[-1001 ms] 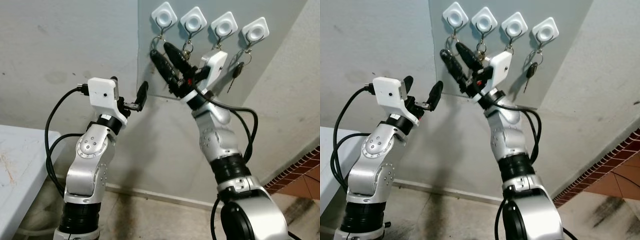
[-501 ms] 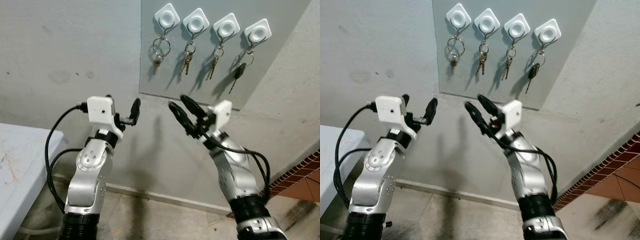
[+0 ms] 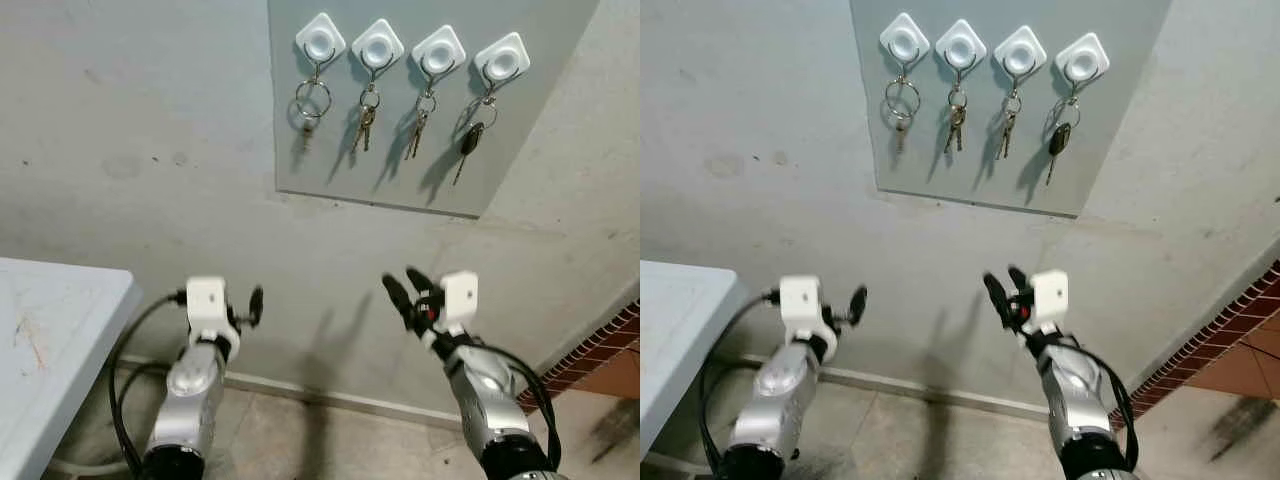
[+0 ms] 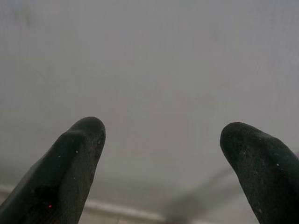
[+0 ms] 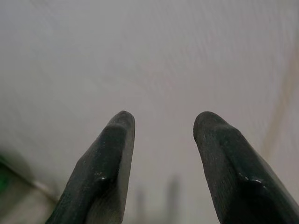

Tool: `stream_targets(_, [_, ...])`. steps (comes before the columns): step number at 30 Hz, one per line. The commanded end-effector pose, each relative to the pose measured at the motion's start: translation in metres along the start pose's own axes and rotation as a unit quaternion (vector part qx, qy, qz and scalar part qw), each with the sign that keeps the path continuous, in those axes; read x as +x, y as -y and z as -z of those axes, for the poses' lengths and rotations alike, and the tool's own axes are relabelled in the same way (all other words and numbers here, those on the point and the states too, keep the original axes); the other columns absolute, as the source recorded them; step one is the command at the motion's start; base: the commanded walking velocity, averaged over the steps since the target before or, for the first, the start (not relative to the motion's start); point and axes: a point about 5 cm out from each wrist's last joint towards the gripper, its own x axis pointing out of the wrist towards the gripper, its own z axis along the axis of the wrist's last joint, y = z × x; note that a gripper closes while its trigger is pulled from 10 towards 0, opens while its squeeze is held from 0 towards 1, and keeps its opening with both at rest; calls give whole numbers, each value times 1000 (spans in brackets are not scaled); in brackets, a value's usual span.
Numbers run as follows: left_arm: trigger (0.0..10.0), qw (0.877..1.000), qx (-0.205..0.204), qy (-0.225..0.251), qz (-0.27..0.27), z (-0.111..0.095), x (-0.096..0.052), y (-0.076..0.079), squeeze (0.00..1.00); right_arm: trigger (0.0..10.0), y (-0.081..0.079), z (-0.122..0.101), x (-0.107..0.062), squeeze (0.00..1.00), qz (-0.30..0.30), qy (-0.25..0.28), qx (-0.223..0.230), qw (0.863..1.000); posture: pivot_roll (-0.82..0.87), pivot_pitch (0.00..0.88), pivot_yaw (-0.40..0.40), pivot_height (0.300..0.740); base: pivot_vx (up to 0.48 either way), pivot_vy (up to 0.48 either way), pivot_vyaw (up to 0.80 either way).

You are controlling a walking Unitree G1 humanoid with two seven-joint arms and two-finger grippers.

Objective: Hang keys on a hook

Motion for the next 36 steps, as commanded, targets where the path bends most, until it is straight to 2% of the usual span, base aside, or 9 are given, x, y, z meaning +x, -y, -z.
stream_targets(1, [10000, 1000, 3, -15, -7, 11, 0, -3, 0, 10000, 5, 13, -7, 0, 21, -30, -1, 999, -15, 0, -3, 740, 0, 0, 0])
stream_targets(3, [10000, 999, 27, -45, -11, 27, -3, -4, 0, 10000, 6, 28, -14, 0, 36, -67, -3, 997, -19, 0, 6, 740, 0, 0, 0])
stream_targets(8, [10000, 994, 48, -93, -13, 52, -12, -7, 0, 10000, 8, 54, -29, 0, 63, -138, 2, 988, -30, 0, 16, 740, 0, 0, 0])
stream_targets(12, [10000, 988, 18, -155, -15, 77, -25, -10, 0, 10000, 7, 73, -43, 0, 77, -196, 0, 978, -45, 0, 27, 740, 0, 0, 0])
stream_targets(16, [10000, 980, 15, -199, -21, 94, -36, -12, 0, 10000, 4, 89, -57, 0, 79, -245, -4, 966, -55, 0, 31, 740, 0, 0, 0])
stream_targets(26, [10000, 970, 19, -240, -20, 111, -49, -14, 0, 10000, 4, 110, -83, 0, 105, -302, 5, 947, -107, 0, 63, 740, 0, 0, 0])
stream_targets(32, [10000, 967, 24, -251, -28, 115, -55, -23, 0, 10000, 8, 118, -96, 0, 135, -321, 21, 937, -124, 0, 61, 740, 0, 0, 0])
stream_targets(35, [10000, 966, 31, -256, -24, 117, -57, -23, 0, 10000, 8, 121, -101, 0, 132, -334, 13, 933, -119, 0, 61, 740, 0, 0, 0])
stream_targets(36, [10000, 964, 37, -264, -26, 121, -61, -23, 0, 10000, 11, 125, -108, 0, 137, -353, -3, 926, -114, 0, 61, 740, 0, 0, 0])
